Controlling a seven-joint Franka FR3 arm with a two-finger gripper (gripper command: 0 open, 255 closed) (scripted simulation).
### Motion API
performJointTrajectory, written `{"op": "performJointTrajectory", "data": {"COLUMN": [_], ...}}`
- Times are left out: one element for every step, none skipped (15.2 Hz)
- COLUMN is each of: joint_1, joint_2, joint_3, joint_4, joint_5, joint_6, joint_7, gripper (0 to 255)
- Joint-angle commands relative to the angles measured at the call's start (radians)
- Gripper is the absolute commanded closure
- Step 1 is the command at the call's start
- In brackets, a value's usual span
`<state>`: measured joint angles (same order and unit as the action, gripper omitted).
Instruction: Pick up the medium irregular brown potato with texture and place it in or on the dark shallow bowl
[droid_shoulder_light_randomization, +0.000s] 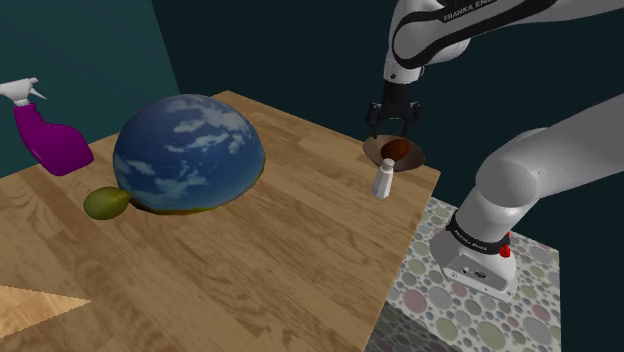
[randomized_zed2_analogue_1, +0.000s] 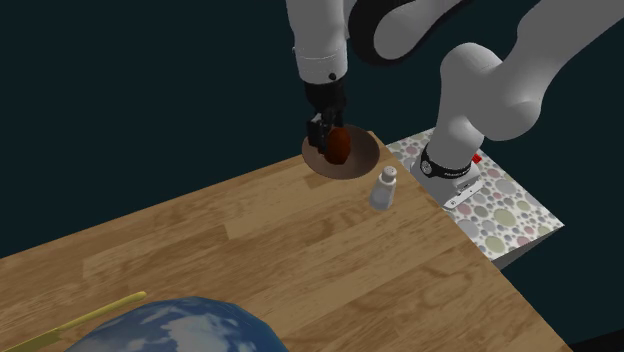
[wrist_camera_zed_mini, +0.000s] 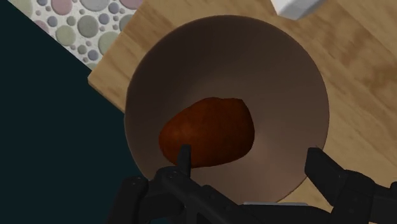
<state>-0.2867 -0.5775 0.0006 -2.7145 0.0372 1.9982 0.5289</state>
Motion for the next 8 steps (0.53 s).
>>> {"op": "performJointTrajectory", "data": {"joint_1": [-0.02, -0.022, -0.024, -0.026, -0.029, -0.038, -0.051, -0.06], "joint_2": [0.02, 0.012, 0.005, 0.0, -0.002, -0.002, -0.002, -0.002], "joint_3": [-0.027, -0.026, -0.026, -0.025, -0.022, -0.014, -0.003, 0.005], "joint_4": [0.018, 0.047, 0.077, 0.107, 0.132, 0.132, 0.133, 0.133], "joint_5": [-0.012, -0.013, -0.013, -0.013, -0.012, -0.008, -0.002, 0.002], "joint_6": [-0.023, -0.06, -0.097, -0.132, -0.16, -0.16, -0.16, -0.161], "joint_7": [-0.024, -0.024, -0.024, -0.024, -0.026, -0.03, -0.035, -0.039], "gripper": [0, 0, 0, 0, 0, 0, 0, 0]}}
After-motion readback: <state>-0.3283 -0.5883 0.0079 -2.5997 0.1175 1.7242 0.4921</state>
